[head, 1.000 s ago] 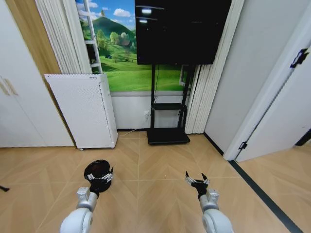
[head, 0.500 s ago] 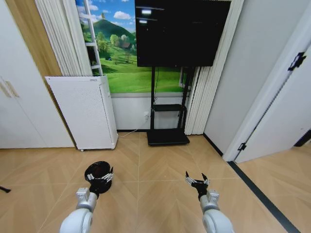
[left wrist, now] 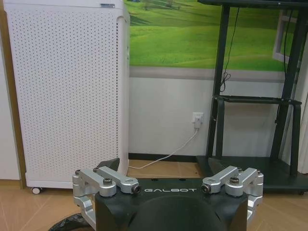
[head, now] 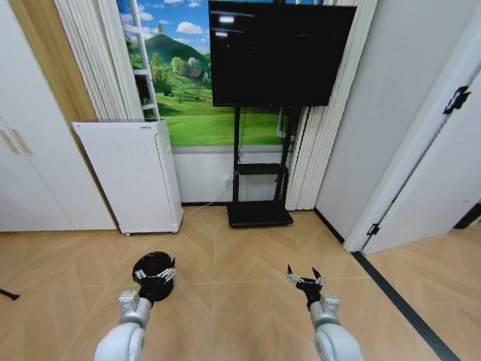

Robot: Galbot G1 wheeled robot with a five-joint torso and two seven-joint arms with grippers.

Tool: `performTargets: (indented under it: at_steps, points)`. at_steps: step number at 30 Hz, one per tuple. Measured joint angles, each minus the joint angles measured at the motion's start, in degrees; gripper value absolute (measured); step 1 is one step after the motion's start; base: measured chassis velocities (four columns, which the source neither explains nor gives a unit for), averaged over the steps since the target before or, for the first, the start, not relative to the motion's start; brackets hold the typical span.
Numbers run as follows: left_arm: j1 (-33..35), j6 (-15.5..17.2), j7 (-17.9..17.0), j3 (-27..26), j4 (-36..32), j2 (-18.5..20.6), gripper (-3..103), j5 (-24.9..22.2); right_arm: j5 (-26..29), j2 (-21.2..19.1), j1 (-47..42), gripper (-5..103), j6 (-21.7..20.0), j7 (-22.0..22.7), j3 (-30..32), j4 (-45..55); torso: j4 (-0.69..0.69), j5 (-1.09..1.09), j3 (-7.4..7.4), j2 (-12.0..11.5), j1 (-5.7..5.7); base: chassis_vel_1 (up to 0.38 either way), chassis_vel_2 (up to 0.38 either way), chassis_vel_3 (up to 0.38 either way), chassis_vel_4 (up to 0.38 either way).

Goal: Pick up the trash bin and place the garbage on the floor into it.

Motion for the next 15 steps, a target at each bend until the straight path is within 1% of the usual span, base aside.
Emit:
performTargets:
  at_steps: [7,15]
  points:
    - [-0.1,-0.1,0.0,-0.1,0.2,0.1,100,0.4,0.0,0.1,0.1,100,0.0,0.0,-0.1,-0.2,0.00,0.00,1.20,2.0,0.84,0.000,0.000,0.000,0.000]
    - [-0.3,-0.1,0.0,0.0,0.5,0.2,100,1.3,-0.1,0.1,0.1,100,0.1,0.0,0.1,-0.3,0.00,0.00,1.95,3.3,1.36,0.000,0.000,0.000,0.000]
